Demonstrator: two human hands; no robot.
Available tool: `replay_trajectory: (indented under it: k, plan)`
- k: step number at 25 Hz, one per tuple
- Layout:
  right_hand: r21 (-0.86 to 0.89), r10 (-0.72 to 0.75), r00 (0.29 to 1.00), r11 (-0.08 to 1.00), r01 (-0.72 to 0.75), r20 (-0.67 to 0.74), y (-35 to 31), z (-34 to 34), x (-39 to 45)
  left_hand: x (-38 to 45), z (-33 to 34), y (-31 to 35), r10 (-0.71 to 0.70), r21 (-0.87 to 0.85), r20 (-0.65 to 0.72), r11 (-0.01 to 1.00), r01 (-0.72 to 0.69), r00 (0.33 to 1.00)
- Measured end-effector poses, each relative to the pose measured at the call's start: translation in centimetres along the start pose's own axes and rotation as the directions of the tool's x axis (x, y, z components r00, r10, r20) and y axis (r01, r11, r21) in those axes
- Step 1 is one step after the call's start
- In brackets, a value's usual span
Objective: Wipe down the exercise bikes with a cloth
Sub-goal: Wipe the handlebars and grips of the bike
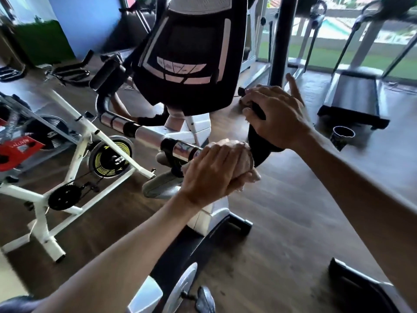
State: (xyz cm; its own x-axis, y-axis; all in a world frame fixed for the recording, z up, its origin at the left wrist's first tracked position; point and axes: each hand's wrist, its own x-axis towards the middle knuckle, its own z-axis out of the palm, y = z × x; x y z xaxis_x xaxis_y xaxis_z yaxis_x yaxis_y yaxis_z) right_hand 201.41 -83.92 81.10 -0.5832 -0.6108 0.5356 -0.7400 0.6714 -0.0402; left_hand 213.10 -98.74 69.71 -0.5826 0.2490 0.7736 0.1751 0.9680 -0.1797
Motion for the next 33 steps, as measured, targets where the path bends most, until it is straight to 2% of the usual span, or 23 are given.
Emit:
replay_trajectory:
  k: [1,3,5,6,7,9,11,12,13,15,16,17,18,20,22,23,26,29,33]
  plan:
    - [-0.001,0.007,1.0,1.0,-0.007,-0.009,0.0,0.0,0.1,0.2,0.1,0.9,-0.087,0.009,-0.021,0.996,0.088,0.996]
    - [-0.012,0.022,1.0,1.0,-0.022,-0.014,-0.1,0.2,0.1,1.2,0.7,4.2,-0.357,0.039,-0.035,0.933,0.358,0.933]
    - [-0.014,0.022,1.0,1.0,-0.022,-0.009,-0.2,0.3,-0.1,2.3,0.8,6.9,-0.5,0.066,-0.002,0.864,0.499,0.866]
    - [-0.012,0.015,1.0,1.0,-0.015,-0.01,-0.2,0.2,-0.1,2.4,0.8,6.8,-0.475,0.046,-0.021,0.878,0.476,0.88]
    - [-0.012,0.011,1.0,1.0,-0.011,-0.009,-0.2,0.1,-0.2,2.1,0.8,5.7,-0.391,0.013,-0.052,0.92,0.392,0.919]
    - [-0.018,-0.002,1.0,1.0,0.002,0.003,-0.2,-0.1,-0.3,0.8,0.4,2.5,-0.125,-0.008,-0.089,0.992,0.124,0.988]
    - [-0.03,-0.007,1.0,1.0,0.007,0.008,-0.1,-0.2,-0.4,0.2,0.3,0.6,0.033,0.012,-0.058,0.999,-0.032,0.998]
    - [-0.033,-0.003,1.0,0.999,0.003,0.004,-0.1,-0.2,-0.5,0.3,0.5,0.8,0.004,0.016,-0.048,1.0,-0.003,0.999]
    - [-0.034,0.003,1.0,0.999,-0.003,0.002,-0.1,-0.1,-0.4,0.7,0.6,1.9,-0.107,0.026,-0.047,0.994,0.108,0.993]
    - [-0.033,0.014,1.0,0.999,-0.014,-0.002,-0.2,0.1,-0.3,1.7,1.1,4.9,-0.385,0.041,-0.034,0.922,0.386,0.922]
    - [-0.033,0.014,1.0,0.999,-0.014,-0.003,-0.3,0.2,-0.3,2.2,1.2,5.9,-0.46,0.041,-0.049,0.886,0.462,0.887]
    - [-0.034,0.009,1.0,0.999,-0.009,-0.005,-0.4,0.2,-0.2,2.3,1.3,6.2,-0.471,0.024,-0.08,0.88,0.475,0.878]
    - [-0.034,0.003,1.0,0.999,-0.003,-0.005,-0.3,0.2,-0.3,2.2,1.3,5.7,-0.426,-0.004,-0.118,0.903,0.429,0.897]
    - [-0.028,-0.027,1.0,0.999,0.027,0.01,-0.3,0.0,-0.4,1.1,0.7,3.4,-0.222,-0.003,-0.139,0.975,0.224,0.965]
    - [-0.044,-0.05,0.998,0.998,0.051,0.022,-0.1,-0.2,-0.6,0.6,-0.1,1.5,-0.031,0.006,-0.078,0.999,0.031,0.996]
    - [-0.055,-0.054,0.998,0.997,0.056,0.027,-0.1,-0.2,-0.7,0.6,-0.4,1.0,-0.008,-0.028,-0.038,1.0,0.007,0.999]
    - [-0.078,-0.057,0.998,0.995,0.06,0.034,-0.3,0.0,-0.7,0.4,-2.3,0.8,-0.109,-0.181,0.002,0.978,0.108,0.994]
    - [-0.096,-0.04,0.999,0.994,0.043,0.032,-0.5,0.3,-0.7,-0.6,-3.8,1.3,-0.191,-0.192,-0.056,0.965,0.177,0.98]
    - [-0.104,0.007,0.999,0.995,-0.003,0.041,-0.8,0.4,-0.7,0.8,-2.7,1.6,-0.336,-0.162,0.101,0.923,0.348,0.937]
